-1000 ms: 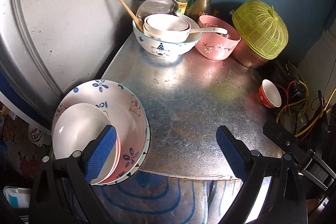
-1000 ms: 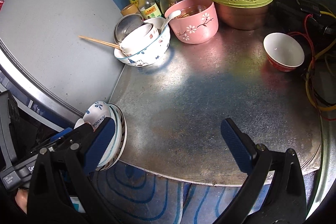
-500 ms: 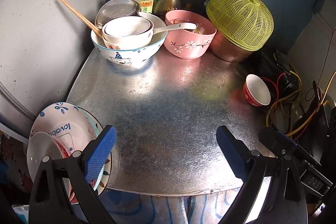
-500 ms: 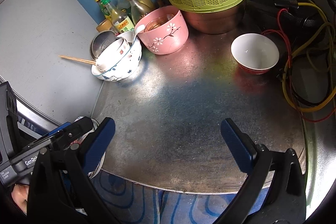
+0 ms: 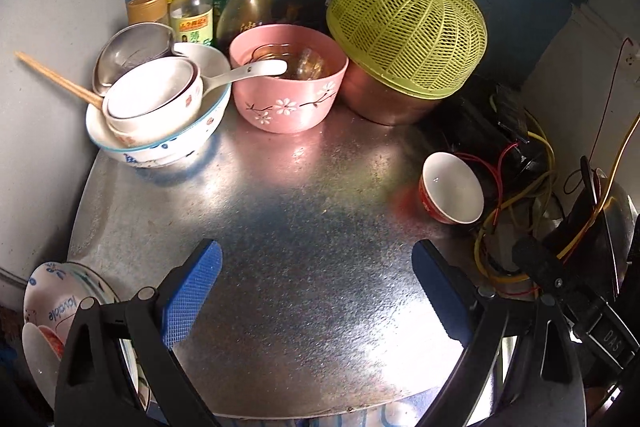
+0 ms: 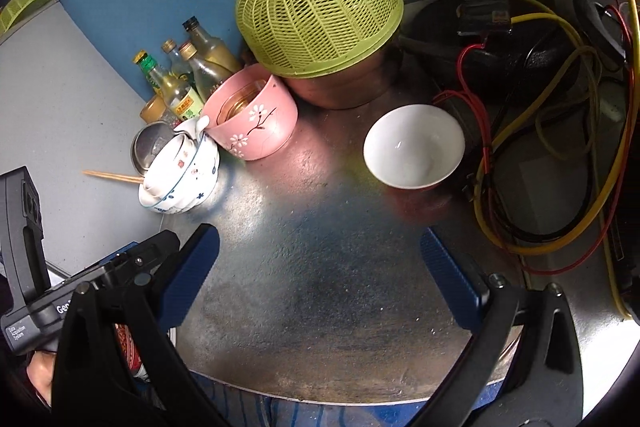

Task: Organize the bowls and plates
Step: 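Withdraw both tools and move them toward the last red-patterned bowl, then grasp the rim of the last red-patterned bowl with both grippers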

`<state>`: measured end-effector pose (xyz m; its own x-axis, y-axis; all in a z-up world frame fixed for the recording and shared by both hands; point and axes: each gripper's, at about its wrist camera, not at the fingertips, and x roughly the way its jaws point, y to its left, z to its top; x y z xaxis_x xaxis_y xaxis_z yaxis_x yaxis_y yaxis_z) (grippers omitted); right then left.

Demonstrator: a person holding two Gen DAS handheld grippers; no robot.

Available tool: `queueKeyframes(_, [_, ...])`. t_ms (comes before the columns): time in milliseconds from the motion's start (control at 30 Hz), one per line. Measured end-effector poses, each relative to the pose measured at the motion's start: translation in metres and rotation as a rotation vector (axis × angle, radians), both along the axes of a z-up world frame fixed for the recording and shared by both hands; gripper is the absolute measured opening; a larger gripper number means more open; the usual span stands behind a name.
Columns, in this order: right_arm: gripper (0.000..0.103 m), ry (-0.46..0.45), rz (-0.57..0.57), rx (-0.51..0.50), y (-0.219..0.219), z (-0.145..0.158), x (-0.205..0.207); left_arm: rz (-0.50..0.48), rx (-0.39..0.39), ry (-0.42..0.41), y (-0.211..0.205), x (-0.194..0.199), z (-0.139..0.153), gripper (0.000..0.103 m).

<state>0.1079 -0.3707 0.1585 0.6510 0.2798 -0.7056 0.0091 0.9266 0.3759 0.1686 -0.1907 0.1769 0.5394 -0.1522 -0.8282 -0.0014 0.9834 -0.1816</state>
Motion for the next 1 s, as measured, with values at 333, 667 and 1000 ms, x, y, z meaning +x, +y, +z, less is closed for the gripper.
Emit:
queueKeyframes(333, [0.101, -0.014, -0.116, 0.067, -0.056, -0.003, 0.025, -0.068, -0.053, 0.023, -0.046, 0.050, -0.021, 0.097])
queueKeyframes(667, [0.062, 0.007, -0.121, 0.120, -0.073, -0.048, 0.060, -0.085, -0.081, 0.033, -0.071, 0.085, -0.058, 0.096])
queueKeyframes(1000, [0.050, 0.052, -0.203, 0.097, -0.092, -0.077, 0.078, -0.127, -0.067, 0.041, -0.099, 0.118, -0.084, 0.087])
